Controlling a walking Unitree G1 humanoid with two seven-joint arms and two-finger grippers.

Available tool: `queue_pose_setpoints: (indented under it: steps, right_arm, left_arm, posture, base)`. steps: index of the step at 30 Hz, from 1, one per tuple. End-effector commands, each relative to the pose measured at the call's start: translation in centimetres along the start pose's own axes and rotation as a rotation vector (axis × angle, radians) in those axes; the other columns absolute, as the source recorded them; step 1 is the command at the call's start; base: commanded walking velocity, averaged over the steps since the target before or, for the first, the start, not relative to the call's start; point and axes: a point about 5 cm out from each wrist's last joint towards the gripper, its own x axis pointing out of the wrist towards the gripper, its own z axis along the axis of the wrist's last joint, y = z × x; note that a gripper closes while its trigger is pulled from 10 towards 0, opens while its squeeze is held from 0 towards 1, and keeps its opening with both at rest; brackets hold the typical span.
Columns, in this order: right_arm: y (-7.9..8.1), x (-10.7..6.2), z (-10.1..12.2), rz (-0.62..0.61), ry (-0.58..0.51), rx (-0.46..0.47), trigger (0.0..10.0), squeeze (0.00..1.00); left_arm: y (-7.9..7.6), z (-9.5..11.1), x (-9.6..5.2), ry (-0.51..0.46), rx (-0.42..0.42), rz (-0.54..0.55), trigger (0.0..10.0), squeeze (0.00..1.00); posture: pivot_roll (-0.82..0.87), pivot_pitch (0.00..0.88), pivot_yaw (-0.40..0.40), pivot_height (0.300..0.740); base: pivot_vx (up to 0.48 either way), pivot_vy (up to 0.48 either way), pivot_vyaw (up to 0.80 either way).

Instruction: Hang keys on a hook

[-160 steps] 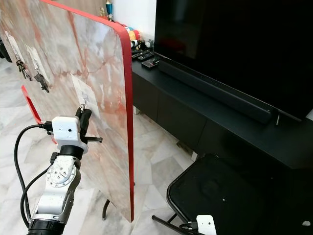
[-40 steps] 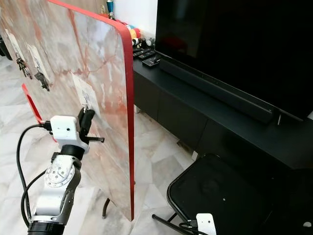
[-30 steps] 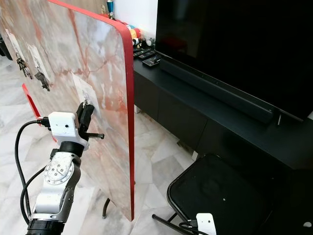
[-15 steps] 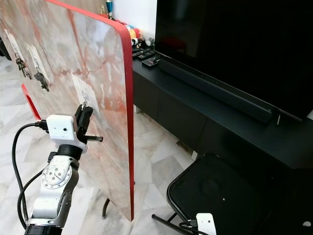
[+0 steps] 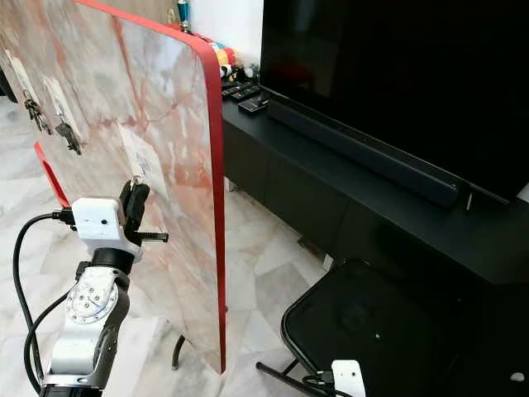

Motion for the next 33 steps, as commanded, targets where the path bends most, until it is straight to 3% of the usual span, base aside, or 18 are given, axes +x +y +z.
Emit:
queue_pose_setpoints:
  steps: [1,33]
  right_arm:
    - [-0.3,0.0,0.0,-0.009,0.005,-0.007,10.0,0.00]
    - [-0.3,0.0,0.0,-0.011,0.004,-0.010,10.0,0.00]
  left_arm:
    - [0.1,0.5,0.1,-0.017,0.013,0.013,10.0,0.00]
    - [1.2,-0.1,1.2,0.010,0.029,0.062,10.0,0.00]
  posture:
    - [0.06,0.000,-0.085,0.740]
    - [0.06,0.000,-0.088,0.740]
  base:
    - [0.000,0.000,0.00]
    - [0.000,0.000,0.00]
